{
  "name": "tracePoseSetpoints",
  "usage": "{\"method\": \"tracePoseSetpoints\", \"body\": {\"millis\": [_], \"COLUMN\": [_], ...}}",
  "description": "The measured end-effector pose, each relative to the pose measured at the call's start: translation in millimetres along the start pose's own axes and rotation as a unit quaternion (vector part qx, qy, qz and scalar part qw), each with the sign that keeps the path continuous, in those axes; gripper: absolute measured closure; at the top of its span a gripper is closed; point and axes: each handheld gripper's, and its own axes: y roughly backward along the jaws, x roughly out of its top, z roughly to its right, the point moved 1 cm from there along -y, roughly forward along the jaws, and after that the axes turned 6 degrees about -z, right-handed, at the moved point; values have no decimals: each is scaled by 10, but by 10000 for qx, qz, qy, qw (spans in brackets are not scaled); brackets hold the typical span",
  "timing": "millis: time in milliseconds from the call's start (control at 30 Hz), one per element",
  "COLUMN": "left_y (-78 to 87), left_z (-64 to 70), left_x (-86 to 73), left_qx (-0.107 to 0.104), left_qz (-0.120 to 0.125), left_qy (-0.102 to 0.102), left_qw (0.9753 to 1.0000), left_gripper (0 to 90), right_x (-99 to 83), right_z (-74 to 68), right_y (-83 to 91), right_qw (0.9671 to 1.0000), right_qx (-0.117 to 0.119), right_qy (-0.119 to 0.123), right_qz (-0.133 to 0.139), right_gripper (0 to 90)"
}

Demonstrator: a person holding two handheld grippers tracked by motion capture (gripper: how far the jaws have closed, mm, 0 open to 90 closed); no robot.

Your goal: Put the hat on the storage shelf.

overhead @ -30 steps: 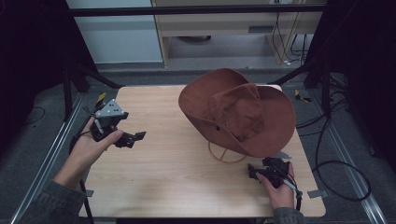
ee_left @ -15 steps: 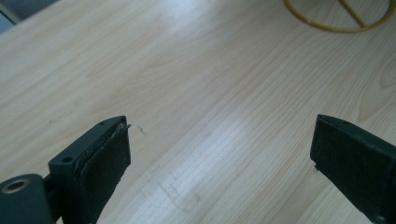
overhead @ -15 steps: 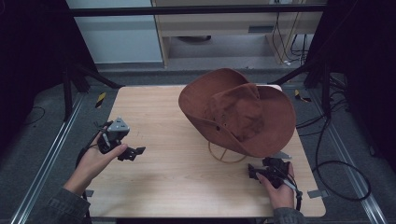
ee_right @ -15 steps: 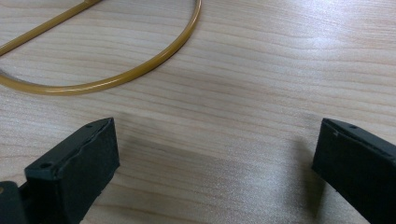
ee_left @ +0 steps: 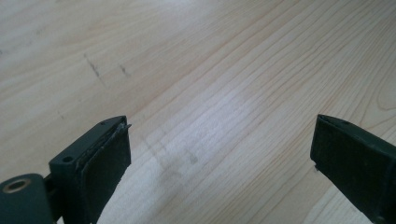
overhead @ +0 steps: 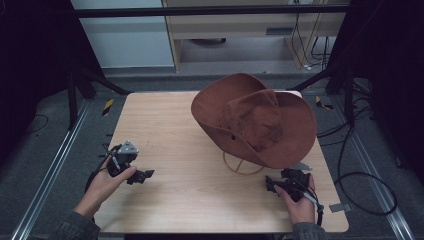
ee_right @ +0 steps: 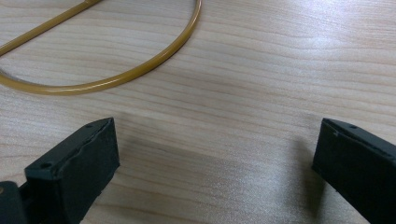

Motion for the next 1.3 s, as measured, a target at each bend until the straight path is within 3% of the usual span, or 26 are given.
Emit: {"method": "tracePoseSetpoints", "body": {"millis": [267, 733, 833, 1000, 1300], "left_y": [-133, -307, -347, -401, -403], "left_z": [-107, -177, -174, -179, -178], "left_x": [-241, -389, -404, -437, -439], "left_qx": [5, 184, 402, 470, 497], "left_qz": [-106, -23, 131, 466, 486], "left_qy": [298, 497, 415, 495, 508], "left_qw": [9995, 9986, 9982, 9966, 9963], "left_gripper": [47, 45, 33, 0, 0], "right_x": [0, -1, -2, -3, -12], "right_z": [-2, -2, -1, -2, -23], "right_y": [0, 0, 1, 1, 8], "right_qw": [10000, 10000, 10000, 10000, 10000], "right_qx": [4, 3, 0, -4, 37], "right_qy": [-6, -3, 6, 16, -84], "right_qz": [5, 6, 10, 14, -8], "right_gripper": [4, 5, 5, 4, 5]}}
